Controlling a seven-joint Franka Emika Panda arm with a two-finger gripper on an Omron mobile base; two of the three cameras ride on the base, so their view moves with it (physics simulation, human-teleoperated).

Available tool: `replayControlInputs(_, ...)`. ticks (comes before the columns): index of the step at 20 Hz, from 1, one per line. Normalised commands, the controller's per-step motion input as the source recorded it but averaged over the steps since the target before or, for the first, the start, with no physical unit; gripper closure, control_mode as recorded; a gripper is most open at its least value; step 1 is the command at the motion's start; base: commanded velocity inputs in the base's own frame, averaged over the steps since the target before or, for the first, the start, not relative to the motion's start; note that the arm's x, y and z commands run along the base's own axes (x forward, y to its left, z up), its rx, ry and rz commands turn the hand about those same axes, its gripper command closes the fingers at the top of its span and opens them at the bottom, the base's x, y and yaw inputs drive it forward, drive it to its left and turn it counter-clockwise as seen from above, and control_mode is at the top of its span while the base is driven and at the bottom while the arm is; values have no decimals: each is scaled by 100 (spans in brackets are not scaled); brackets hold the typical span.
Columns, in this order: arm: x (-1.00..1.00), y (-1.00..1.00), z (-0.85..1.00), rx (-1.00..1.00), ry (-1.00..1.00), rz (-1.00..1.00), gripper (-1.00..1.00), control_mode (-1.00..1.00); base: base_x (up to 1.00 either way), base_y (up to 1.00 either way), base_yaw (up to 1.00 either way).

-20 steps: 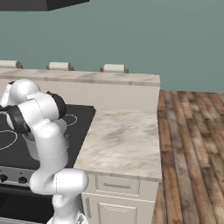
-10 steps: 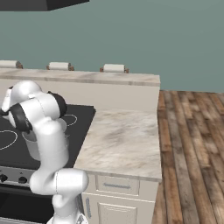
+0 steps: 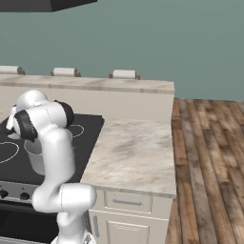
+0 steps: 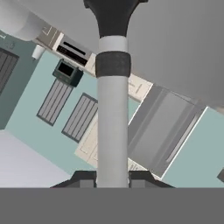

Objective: Put the sweet potato and sweet potato in the pot. Retrieve the spatula and lightly stir the vegetables in the pot.

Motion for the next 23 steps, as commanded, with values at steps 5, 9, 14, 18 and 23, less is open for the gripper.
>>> replayControlInputs(5, 13, 3, -1, -4, 0, 0, 100, -100, 0, 0, 0)
replayControlInputs(9, 26, 13, -16, -1, 0, 0, 100, -100, 0, 0, 0)
replayControlInputs(14, 13, 21, -68, 0, -5, 0, 100, -100, 0, 0, 0)
replayControlInputs(18, 19, 19, -39, 0, -8, 0, 100, -100, 0, 0, 0)
replayControlInputs(23, 0, 4, -19, 0, -9, 0, 100, -100, 0, 0, 0)
